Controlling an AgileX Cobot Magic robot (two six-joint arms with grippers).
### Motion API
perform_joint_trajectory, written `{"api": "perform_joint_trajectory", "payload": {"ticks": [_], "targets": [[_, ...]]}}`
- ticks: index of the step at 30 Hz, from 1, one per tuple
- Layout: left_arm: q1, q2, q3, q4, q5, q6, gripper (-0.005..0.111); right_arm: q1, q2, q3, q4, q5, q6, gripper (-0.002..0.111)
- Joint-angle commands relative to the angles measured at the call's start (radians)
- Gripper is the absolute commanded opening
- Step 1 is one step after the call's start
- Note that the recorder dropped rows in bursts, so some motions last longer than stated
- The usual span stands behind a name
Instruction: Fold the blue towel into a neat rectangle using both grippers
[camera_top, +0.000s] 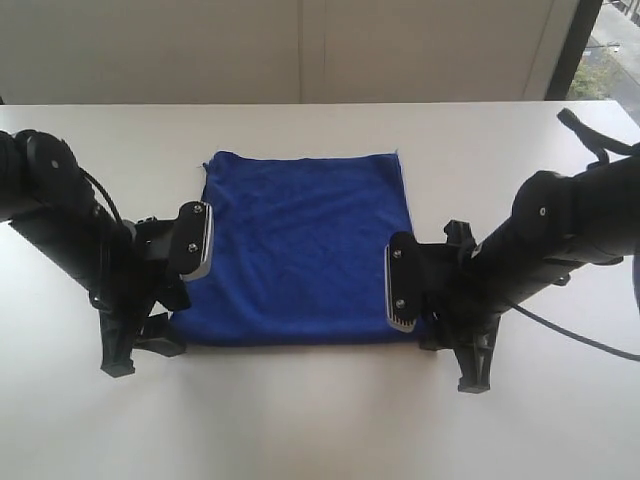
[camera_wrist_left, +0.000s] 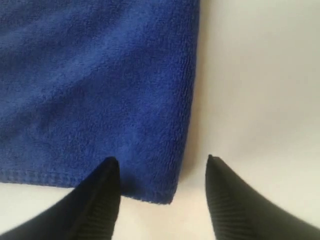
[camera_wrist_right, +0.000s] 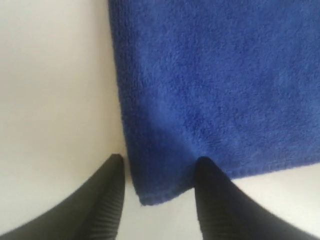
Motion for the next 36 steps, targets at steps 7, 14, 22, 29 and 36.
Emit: {"api": "perform_joint_trajectory", "payload": {"ticks": [7,14,22,29,36], "targets": [[-0.005,0.047,0.007,-0.019,0.059,0.0,0.0,0.001,0.01,0.007,-0.008,0.037,-0.012,0.011],[-0.005,-0.044,0.007,-0.019,0.085,-0.072,0.0,0.001,-0.046,0.011,-0.01,0.075,0.036,0.0],[-0.008,-0.118,0.014,-0.018,0.281,-0.135,0.0,0.001,-0.176,0.09,-0.01,0.139,0.105,0.0],[-0.034,-0.18,0.091,-0.011,0.336,-0.255,0.0,0.01,-0.329,0.17,-0.01,0.218,0.191,0.0],[-0.061,-0.242,0.111,0.0,0.292,-0.304,0.0,0.031,-0.481,0.202,-0.012,0.19,0.251,0.0]]}}
